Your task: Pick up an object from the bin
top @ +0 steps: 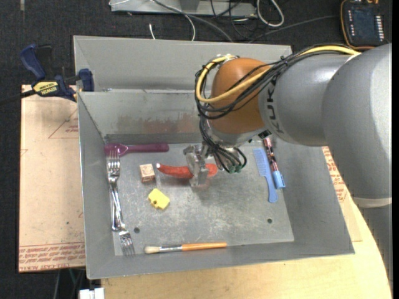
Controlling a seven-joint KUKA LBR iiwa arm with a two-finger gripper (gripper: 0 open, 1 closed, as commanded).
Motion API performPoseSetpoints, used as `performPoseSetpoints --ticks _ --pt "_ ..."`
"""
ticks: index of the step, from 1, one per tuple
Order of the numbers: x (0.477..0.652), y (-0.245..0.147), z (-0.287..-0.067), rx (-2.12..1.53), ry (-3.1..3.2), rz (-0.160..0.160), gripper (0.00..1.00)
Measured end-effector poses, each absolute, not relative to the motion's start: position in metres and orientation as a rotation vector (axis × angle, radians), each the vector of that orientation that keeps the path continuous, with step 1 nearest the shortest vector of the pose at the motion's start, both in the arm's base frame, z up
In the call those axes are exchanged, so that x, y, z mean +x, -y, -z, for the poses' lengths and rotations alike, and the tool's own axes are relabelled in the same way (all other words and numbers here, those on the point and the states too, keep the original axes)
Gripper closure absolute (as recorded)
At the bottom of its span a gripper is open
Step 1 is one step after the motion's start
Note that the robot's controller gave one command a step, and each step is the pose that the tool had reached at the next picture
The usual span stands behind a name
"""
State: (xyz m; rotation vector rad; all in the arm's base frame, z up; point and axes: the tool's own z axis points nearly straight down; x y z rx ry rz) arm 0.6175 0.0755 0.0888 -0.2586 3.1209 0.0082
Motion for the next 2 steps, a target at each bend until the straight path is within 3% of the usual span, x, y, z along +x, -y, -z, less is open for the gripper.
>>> performPoseSetpoints --ticks 2 --pt "0.618 -0.076 -0.135 -0.259 -3.119 -0.009 1.00"
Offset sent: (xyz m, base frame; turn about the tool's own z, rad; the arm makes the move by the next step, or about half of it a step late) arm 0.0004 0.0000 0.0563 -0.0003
